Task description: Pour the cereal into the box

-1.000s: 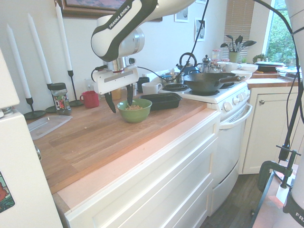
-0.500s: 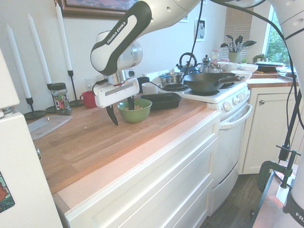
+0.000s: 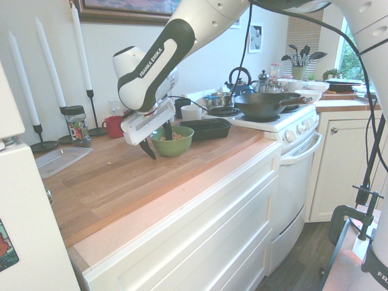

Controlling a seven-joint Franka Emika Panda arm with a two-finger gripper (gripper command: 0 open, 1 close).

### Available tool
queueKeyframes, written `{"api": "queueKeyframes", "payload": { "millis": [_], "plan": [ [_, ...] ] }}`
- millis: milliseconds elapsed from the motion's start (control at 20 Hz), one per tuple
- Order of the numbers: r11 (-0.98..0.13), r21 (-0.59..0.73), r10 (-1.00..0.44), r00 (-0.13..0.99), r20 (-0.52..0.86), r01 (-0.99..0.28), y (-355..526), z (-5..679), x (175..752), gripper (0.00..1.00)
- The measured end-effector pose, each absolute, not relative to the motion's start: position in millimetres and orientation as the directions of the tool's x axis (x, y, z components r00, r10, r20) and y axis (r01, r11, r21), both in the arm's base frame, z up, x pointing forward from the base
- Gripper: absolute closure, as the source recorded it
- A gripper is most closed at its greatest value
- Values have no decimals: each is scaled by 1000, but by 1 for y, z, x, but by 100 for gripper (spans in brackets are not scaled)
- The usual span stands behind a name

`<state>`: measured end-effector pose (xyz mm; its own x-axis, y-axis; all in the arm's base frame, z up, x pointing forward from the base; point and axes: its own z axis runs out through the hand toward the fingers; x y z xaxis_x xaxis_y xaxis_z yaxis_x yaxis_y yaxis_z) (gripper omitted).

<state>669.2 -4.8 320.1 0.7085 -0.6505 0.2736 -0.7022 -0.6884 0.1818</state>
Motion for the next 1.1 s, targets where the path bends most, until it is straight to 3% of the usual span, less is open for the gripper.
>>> {"api": "queueKeyframes", "payload": {
  "millis": [1100],
  "plan": [
    [-665, 163, -677, 681, 280, -728, -19, 324, 666, 100]
  ]
}}
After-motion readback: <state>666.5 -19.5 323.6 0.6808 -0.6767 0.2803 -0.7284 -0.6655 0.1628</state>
